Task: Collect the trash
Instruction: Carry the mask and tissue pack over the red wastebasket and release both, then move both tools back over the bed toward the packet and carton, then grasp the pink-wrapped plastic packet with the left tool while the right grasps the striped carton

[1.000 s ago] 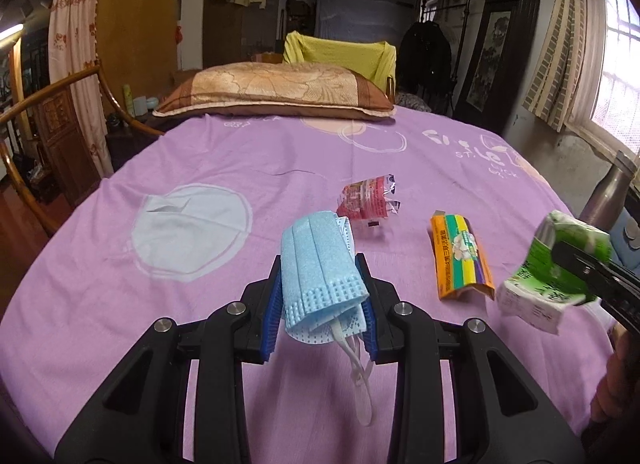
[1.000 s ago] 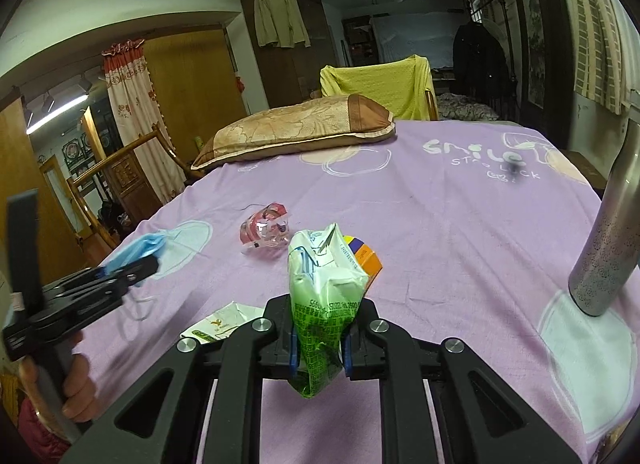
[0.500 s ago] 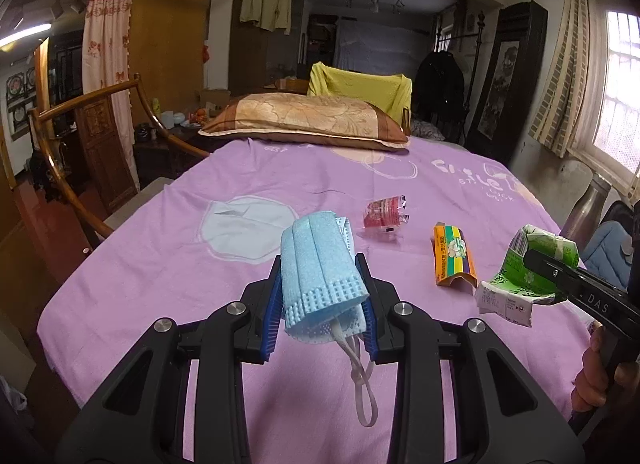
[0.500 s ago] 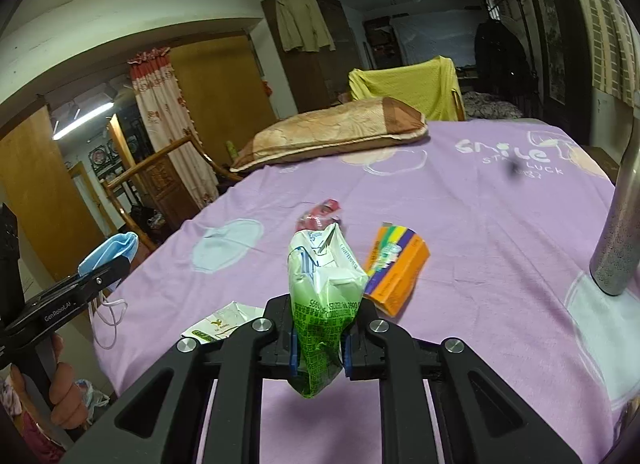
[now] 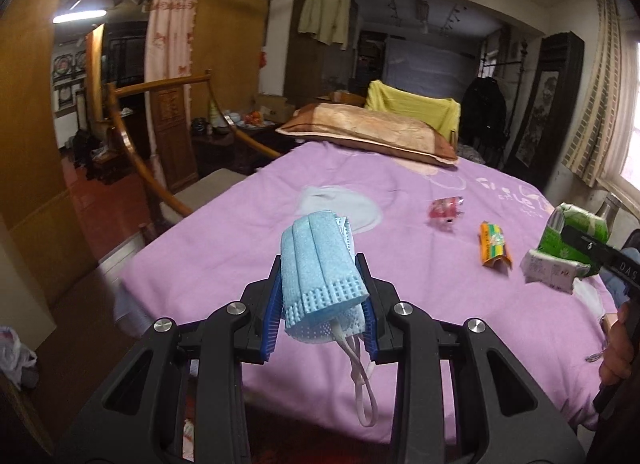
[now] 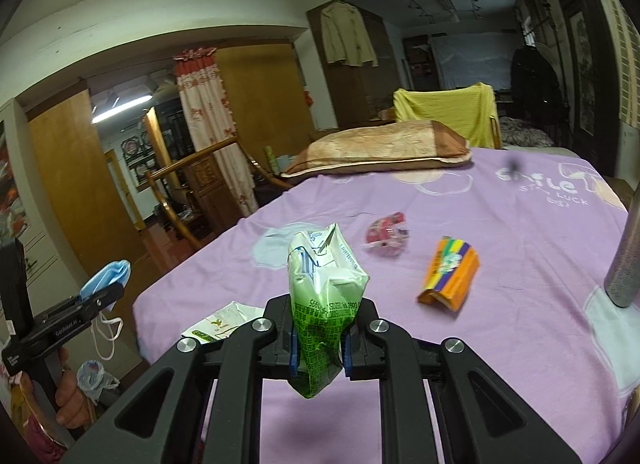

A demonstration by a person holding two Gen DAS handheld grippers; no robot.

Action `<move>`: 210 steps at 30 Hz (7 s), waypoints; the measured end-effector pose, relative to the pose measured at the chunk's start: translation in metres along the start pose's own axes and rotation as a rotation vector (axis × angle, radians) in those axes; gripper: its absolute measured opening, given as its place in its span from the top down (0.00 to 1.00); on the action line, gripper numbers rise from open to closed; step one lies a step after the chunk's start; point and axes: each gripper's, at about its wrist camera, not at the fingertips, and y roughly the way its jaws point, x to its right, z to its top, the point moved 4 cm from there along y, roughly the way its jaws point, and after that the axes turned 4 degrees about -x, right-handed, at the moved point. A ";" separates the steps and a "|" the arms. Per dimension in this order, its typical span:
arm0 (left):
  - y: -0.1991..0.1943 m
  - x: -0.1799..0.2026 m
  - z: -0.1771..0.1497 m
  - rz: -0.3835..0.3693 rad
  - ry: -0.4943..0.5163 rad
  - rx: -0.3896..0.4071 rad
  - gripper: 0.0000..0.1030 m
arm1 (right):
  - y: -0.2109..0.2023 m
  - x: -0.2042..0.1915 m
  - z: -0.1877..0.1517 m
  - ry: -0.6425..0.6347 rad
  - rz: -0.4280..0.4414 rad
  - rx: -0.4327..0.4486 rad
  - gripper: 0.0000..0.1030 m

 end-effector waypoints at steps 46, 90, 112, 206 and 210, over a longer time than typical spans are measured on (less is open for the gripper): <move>-0.036 -0.319 -0.200 0.450 -0.484 -0.216 0.07 | 0.149 -0.373 -0.150 -0.445 0.418 -0.559 0.85; -0.070 -0.179 -0.121 0.357 -0.209 -0.096 0.07 | 0.059 -0.254 -0.089 -0.310 0.319 -0.269 0.35; -0.051 0.014 -0.084 0.195 0.085 -0.073 0.07 | -0.040 -0.074 -0.056 -0.084 0.144 -0.013 0.20; 0.320 0.157 0.104 -0.241 -0.139 -0.302 0.06 | 0.083 0.167 -0.048 0.142 -0.263 -0.300 0.05; 0.320 0.190 0.102 -0.263 -0.008 -0.294 0.06 | 0.082 0.166 -0.047 0.137 -0.261 -0.296 0.05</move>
